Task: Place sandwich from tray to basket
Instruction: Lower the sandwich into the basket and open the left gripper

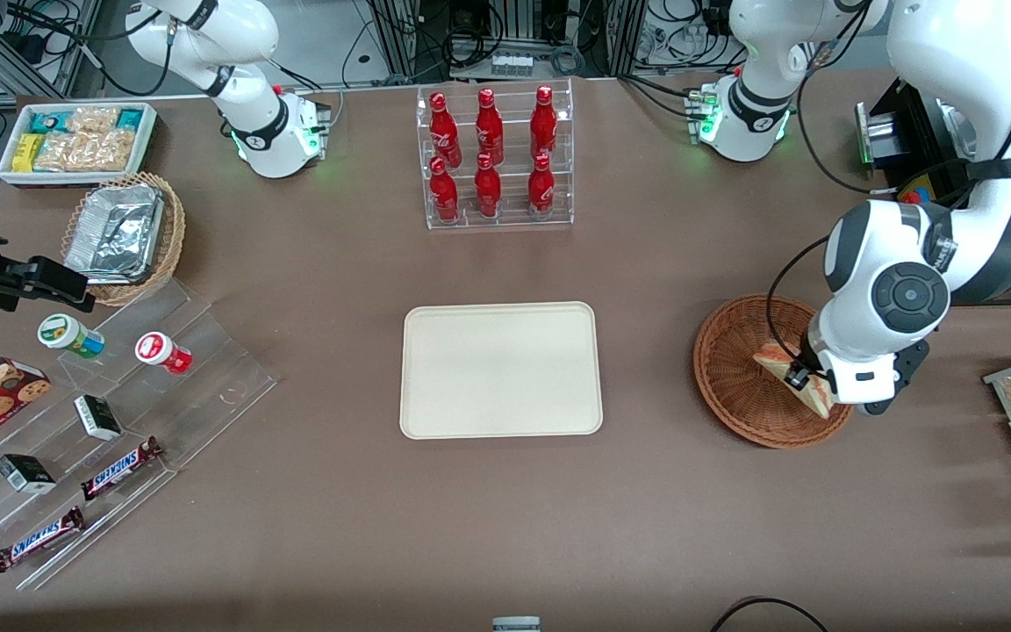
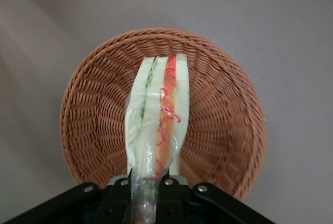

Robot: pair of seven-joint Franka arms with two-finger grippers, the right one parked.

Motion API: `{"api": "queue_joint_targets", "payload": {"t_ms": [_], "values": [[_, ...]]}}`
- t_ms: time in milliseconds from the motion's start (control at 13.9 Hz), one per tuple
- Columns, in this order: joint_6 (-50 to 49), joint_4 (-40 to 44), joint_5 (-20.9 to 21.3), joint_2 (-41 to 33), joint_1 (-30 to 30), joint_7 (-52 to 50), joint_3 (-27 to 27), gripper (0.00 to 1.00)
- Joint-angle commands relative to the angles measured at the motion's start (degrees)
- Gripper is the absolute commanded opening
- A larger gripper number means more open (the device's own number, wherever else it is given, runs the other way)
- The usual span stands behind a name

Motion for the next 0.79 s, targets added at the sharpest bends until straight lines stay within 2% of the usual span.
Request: {"api": "queue_joint_targets", "payload": {"t_ms": [0,144,432,505,577,649,721], "values": [[3.6,-6.0,2.0,-2.3,0.8,-0.4,-0.6,0.0],[6.9,-9.7,4.7,-2.1,0.6,-1.5,-0.7,0.0],[11.5,-12.3,5.1,-0.9,0.6,-2.3,-0.6,0.0],[11.6,-12.1,5.1,-0.6,0.6,-2.3,-0.7,0.05],[11.7,-12.0,5.1,-0.2,0.3,-2.2,-0.7,0.29],[11.7,-11.8,5.5,-0.1,0.2,-2.2,-0.7,0.82],[11.6,-11.6,7.1,0.2,0.2,-2.3,-0.7,0.99]]}}
